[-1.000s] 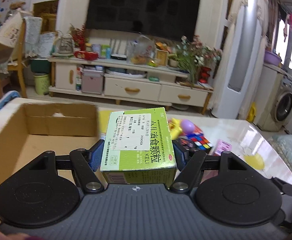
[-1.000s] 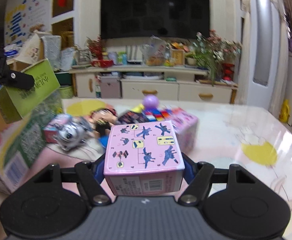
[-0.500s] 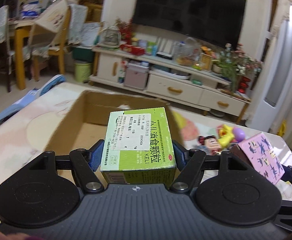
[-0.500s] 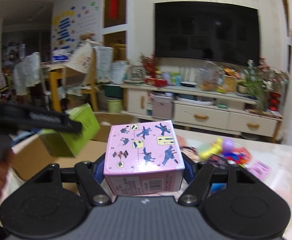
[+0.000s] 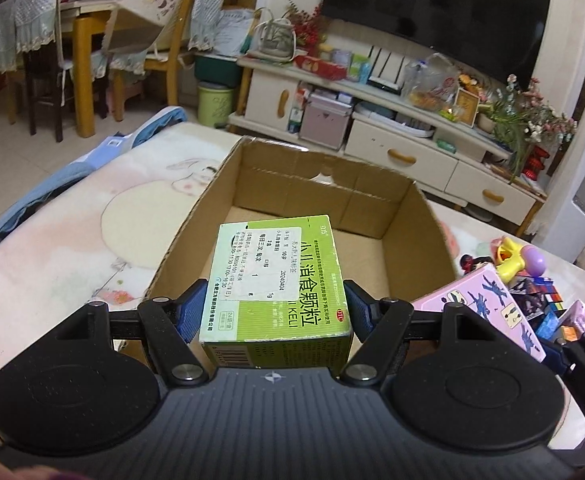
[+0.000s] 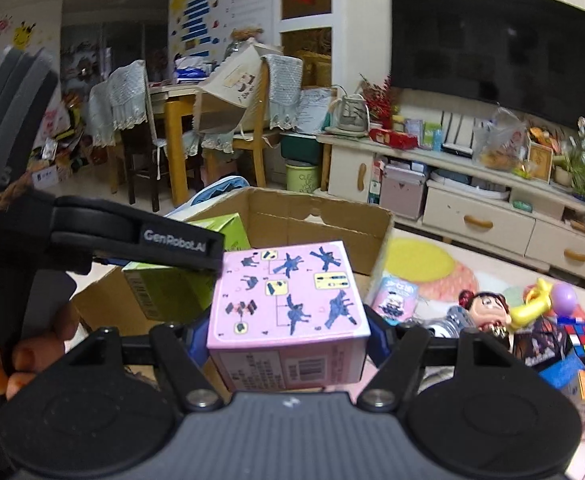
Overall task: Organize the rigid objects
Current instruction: 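Carry both boxes into the cardboard box and open both tools, then withdraw both open tools from the cardboard box back toward the pile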
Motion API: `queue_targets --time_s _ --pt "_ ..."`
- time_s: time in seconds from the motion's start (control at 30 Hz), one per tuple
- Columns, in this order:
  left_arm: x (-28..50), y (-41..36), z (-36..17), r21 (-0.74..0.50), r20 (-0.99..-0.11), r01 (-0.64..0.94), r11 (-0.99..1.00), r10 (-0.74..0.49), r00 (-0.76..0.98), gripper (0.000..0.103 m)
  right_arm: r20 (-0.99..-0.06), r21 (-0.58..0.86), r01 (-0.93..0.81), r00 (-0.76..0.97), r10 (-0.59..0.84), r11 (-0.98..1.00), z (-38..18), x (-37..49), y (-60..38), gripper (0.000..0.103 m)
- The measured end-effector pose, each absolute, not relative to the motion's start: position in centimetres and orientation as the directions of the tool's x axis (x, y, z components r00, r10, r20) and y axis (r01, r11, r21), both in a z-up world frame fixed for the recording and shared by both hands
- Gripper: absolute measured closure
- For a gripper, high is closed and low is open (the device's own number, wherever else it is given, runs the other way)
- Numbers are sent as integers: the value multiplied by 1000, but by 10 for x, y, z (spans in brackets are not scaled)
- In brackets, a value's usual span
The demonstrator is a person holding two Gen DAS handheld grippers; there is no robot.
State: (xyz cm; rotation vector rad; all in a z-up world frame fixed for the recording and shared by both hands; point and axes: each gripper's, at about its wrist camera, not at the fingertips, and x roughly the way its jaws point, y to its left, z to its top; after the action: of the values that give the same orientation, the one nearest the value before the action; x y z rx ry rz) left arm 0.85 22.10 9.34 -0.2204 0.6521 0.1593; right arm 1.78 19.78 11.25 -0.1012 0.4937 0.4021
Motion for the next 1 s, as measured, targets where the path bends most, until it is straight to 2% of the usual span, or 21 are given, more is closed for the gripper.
queue_targets --time_s 0.23,0.37,0.47,0.5,0.63,1.0 --pt "3 217 96 -150 -621 -251 956 107 777 15 -477 -7 -446 788 389 895 114 12 209 32" --pt "2 216 98 -137 -614 -258 956 123 780 2 -486 -29 -453 785 384 891 113 14 215 31" --pt "0 218 98 -143 -612 -275 951 134 779 1 -483 -25 -454 786 387 891 114 12 215 30" --pt "1 221 98 -148 -610 -284 947 138 780 1 -483 -26 -459 783 391 888 114 12 216 28" --pt "1 223 100 -170 -602 -307 936 148 785 1 -471 -39 -479 783 407 877 114 8 217 9" --pt "0 210 103 -188 -558 -249 950 105 823 0 -406 -70 -386 853 327 920 116 -8 198 8"
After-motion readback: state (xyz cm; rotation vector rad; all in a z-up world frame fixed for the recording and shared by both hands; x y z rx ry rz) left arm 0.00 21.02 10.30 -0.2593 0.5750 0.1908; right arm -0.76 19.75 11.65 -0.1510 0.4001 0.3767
